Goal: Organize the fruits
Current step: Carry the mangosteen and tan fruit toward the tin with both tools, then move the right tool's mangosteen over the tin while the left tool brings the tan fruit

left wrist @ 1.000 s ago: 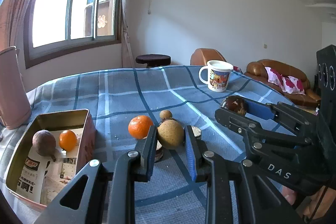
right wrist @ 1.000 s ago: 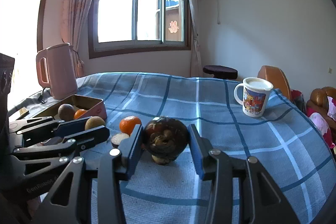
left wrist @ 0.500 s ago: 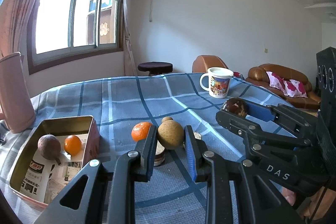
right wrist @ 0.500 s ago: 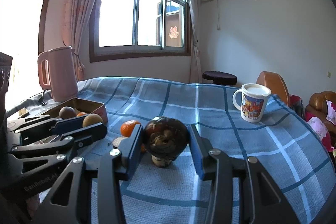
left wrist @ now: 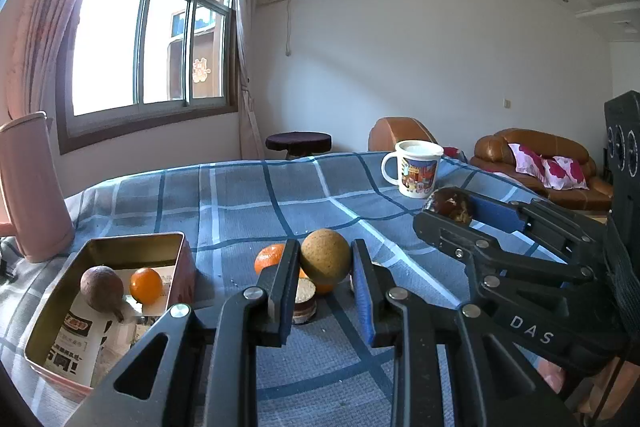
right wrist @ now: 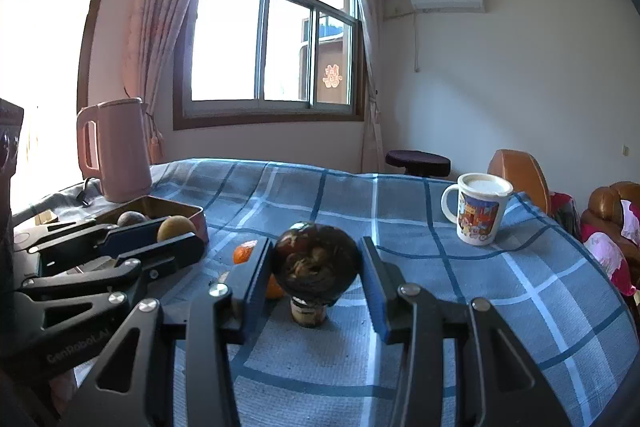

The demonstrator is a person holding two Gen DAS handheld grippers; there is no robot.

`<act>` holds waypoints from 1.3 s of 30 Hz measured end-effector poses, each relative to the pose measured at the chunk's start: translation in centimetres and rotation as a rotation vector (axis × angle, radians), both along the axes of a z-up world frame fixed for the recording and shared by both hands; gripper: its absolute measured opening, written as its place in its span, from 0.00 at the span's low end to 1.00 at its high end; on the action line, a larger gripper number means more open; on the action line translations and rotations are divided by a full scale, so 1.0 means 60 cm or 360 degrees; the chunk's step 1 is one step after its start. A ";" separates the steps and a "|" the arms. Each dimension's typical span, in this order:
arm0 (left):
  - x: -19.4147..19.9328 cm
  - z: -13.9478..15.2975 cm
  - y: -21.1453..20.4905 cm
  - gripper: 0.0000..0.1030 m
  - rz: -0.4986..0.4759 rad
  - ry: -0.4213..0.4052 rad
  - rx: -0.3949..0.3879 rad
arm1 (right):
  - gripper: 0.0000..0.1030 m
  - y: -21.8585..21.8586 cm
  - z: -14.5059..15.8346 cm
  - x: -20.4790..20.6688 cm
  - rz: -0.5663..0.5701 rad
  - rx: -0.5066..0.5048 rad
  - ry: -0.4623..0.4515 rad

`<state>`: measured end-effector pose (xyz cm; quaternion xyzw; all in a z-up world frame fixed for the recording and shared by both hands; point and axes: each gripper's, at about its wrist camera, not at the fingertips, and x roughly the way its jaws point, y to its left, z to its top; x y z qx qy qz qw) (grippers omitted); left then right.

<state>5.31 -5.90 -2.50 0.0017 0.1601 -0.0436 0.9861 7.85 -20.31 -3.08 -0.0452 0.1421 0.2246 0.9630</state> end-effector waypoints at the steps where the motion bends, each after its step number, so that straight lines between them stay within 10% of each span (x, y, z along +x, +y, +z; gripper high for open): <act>1: -0.002 0.001 0.000 0.26 0.0004 -0.0006 0.0003 | 0.45 -0.001 0.000 -0.001 0.0001 0.0002 -0.0006; 39: -0.018 0.017 0.041 0.26 0.0142 -0.0097 -0.0009 | 0.45 0.041 0.021 -0.010 0.0076 -0.0012 -0.0120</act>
